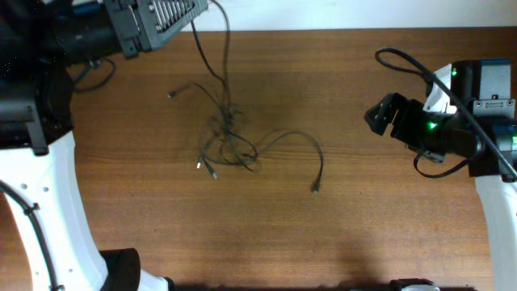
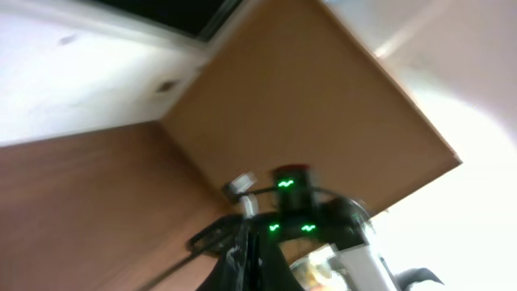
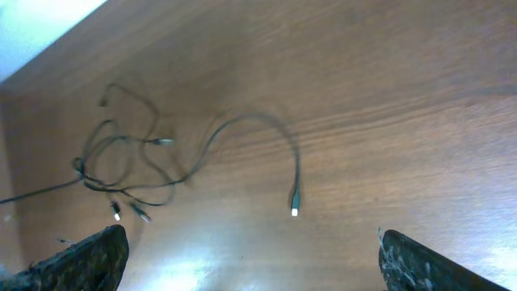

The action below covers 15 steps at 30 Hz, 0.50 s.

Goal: Untangle cables

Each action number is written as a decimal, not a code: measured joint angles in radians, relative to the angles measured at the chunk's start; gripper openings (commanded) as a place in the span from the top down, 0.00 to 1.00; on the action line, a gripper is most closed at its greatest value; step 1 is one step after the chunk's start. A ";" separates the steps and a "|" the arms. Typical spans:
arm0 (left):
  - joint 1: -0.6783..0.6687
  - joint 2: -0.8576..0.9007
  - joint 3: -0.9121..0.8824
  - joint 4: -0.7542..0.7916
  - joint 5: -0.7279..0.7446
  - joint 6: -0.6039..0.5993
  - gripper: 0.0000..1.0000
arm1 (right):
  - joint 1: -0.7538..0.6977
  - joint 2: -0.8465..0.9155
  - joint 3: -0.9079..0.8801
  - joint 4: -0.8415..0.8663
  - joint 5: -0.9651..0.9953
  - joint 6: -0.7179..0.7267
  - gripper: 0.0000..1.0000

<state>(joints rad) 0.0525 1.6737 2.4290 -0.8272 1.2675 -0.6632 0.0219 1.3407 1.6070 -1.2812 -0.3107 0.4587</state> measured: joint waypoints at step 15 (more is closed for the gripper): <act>-0.176 -0.013 0.000 0.297 0.136 -0.376 1.00 | 0.270 0.151 -0.001 0.161 -0.114 0.016 0.02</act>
<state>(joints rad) -0.1238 1.6608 2.4290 -0.5304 1.4033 -1.0389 0.2924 1.4921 1.6062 -1.1198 -0.4252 0.4744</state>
